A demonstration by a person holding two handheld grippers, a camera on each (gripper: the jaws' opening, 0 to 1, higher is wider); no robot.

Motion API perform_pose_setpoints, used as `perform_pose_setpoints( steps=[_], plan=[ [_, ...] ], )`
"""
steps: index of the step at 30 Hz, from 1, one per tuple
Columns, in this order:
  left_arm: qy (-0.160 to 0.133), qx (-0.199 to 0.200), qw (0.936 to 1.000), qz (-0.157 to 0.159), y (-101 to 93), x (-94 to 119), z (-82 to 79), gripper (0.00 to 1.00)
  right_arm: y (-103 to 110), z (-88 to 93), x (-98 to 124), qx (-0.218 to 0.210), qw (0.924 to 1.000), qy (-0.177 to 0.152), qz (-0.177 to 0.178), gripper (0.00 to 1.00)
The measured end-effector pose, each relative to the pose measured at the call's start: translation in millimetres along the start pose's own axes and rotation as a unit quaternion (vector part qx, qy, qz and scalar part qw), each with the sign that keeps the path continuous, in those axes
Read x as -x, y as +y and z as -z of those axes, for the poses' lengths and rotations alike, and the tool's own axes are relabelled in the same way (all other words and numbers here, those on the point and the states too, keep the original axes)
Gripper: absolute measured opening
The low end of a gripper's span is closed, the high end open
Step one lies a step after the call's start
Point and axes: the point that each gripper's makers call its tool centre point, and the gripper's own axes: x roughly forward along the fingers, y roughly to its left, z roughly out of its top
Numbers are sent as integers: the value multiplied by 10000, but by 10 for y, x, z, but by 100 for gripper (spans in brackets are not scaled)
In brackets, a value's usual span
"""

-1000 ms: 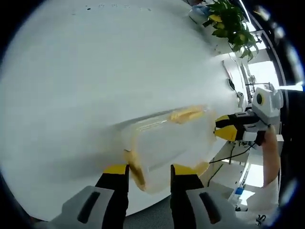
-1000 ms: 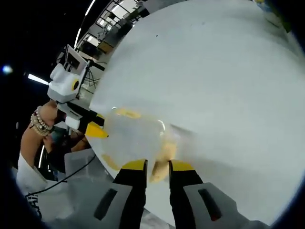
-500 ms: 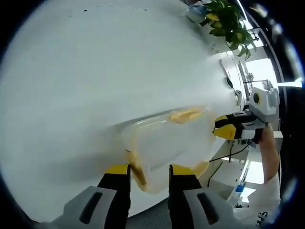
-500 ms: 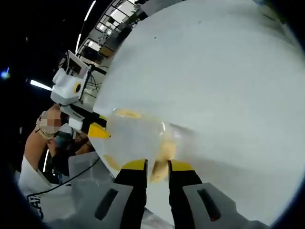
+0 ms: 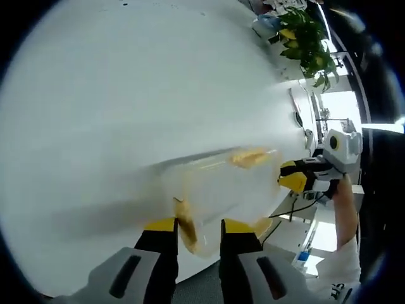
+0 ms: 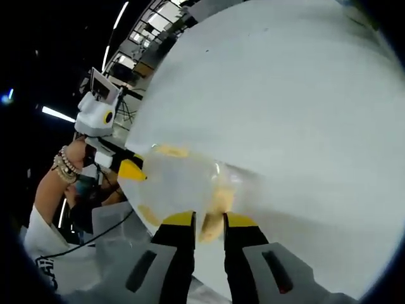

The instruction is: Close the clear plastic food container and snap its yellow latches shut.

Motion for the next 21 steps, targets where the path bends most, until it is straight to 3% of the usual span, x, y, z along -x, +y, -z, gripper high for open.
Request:
perform_pose_setpoints(
  steps=[4, 15, 17, 18, 19, 20, 21],
  plan=[
    [17, -167, 9998, -45, -16, -4, -5, 17, 1, -4, 1, 8, 10000, 3, -7, 13],
    [-96, -71, 9998, -161, -70, -17, 37, 18, 5, -1, -9, 10, 10000, 59, -42, 13],
    [-80, -81, 9999, -97, -99, -31, 65, 18, 4, 1, -13, 6, 10000, 55, -61, 13],
    [-244, -196, 9995, 43, -151, -104, 22, 20, -1, 7, -8, 11, 10000, 70, -46, 14],
    [-124, -53, 9999, 29, -164, -101, 55, 23, -6, 7, -11, 14, 10000, 52, -48, 13],
    [-285, -50, 9990, 337, -247, -196, 0, 26, -6, 6, -11, 13, 10000, 32, -60, 14],
    [-229, -10, 9996, 173, -212, -199, 4, 28, -11, 9, 5, 5, 10000, 23, -46, 13]
  ],
)
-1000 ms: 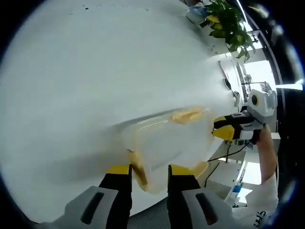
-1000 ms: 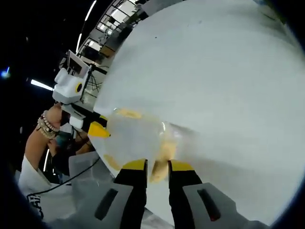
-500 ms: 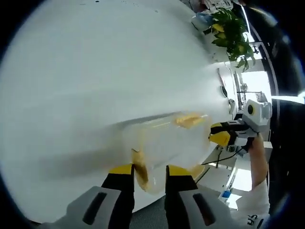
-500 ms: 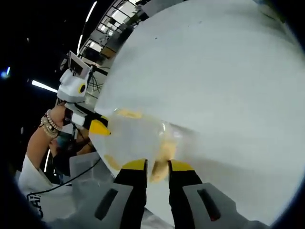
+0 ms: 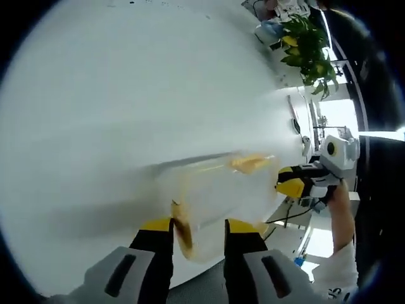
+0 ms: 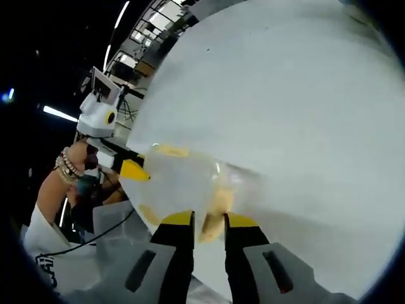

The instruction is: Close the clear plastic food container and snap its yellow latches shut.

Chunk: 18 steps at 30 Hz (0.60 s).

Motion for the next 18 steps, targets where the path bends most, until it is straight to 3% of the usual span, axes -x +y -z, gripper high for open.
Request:
perform_pose_setpoints(
  steps=[3, 15, 18],
  plan=[
    [40, -182, 9998, -5, -97, 8, 45, 28, -4, 1, 3, 2, 10000, -39, 4, 13],
    [86, -162, 9998, 19, 38, 52, 57, 28, -6, -1, 3, 62, 9999, -8, 99, 14],
    [88, -147, 9998, 33, 76, 63, 52, 28, -25, 5, 2, -150, 9999, -46, -30, 13]
  ],
)
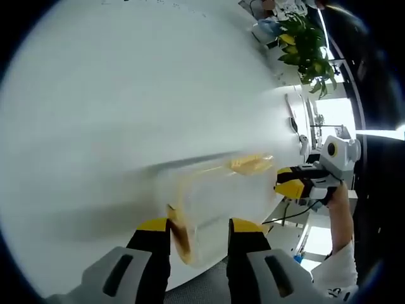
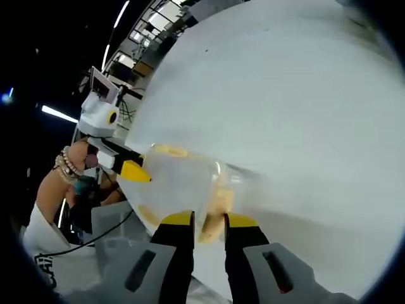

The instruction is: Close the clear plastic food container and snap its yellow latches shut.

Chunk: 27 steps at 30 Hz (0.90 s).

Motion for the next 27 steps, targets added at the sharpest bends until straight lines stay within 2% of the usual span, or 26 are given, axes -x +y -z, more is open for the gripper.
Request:
perform_pose_setpoints(
  steps=[5, 6, 7, 8, 14, 27],
  plan=[
    [10, 54, 10000, -20, 52, 12, -14, 28, -7, -9, -10, -83, 10000, -4, -33, 12],
    [30, 79, 10000, -22, 51, 11, -19, 28, 100, -12, -28, -32, 9991, 54, -417, 11],
    [24, 80, 10000, -29, 65, 16, -19, 28, 6, -13, 5, -352, 9993, 64, -96, 11],
    [14, 86, 10000, -32, 67, 16, -27, 28, 11, -23, 20, -202, 9997, 29, -139, 11],
    [1, 54, 10000, -25, 84, 19, -51, 28, 8, -25, 54, -162, 9997, -40, -156, 11],
    [-54, -32, 9999, -105, 65, 36, -65, 30, 37, 44, 66, 134, 9998, -130, 47, 13]
  ],
)
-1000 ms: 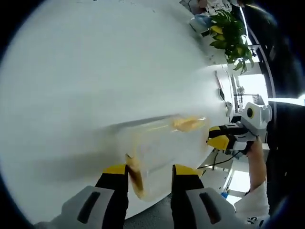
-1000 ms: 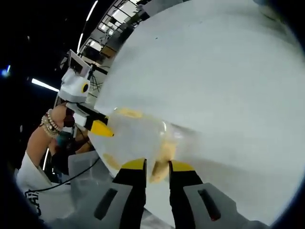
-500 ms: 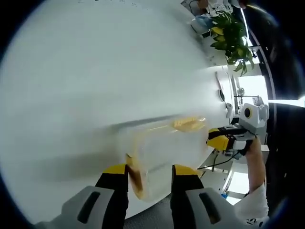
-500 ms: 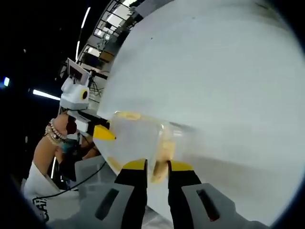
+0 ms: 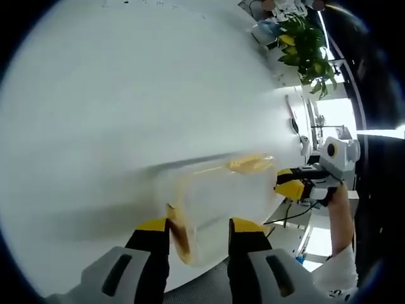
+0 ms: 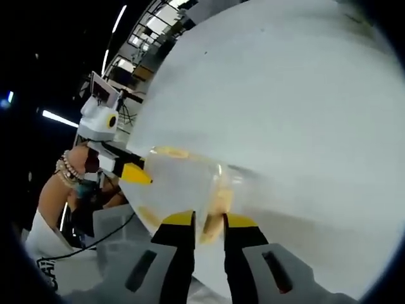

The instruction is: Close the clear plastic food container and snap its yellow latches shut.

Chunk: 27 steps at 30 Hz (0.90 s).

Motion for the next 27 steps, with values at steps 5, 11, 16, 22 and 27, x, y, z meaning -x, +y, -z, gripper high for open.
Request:
perform_pose_setpoints(
  steps=[5, 11, 16, 22, 27],
  plan=[
    [-55, 4, 10000, -11, -2, 9, -4, 31, 12, -21, -1, 568, 9977, -25, 364, 13],
    [-69, -20, 9999, -113, -17, 10, -15, 30, 38, -36, -18, 904, 9941, 116, 588, 13],
    [-48, -34, 10000, -69, -6, 8, -14, 28, 22, -44, -26, 924, 9938, 127, 598, 13],
    [-194, -171, 9996, -86, -32, 16, -23, 31, 31, -53, -32, 973, 9931, 104, 644, 13],
    [-274, -354, 9989, -143, -63, 1, -33, 36, -46, -108, -16, 1459, 9831, 62, 1107, 23]
  ],
)
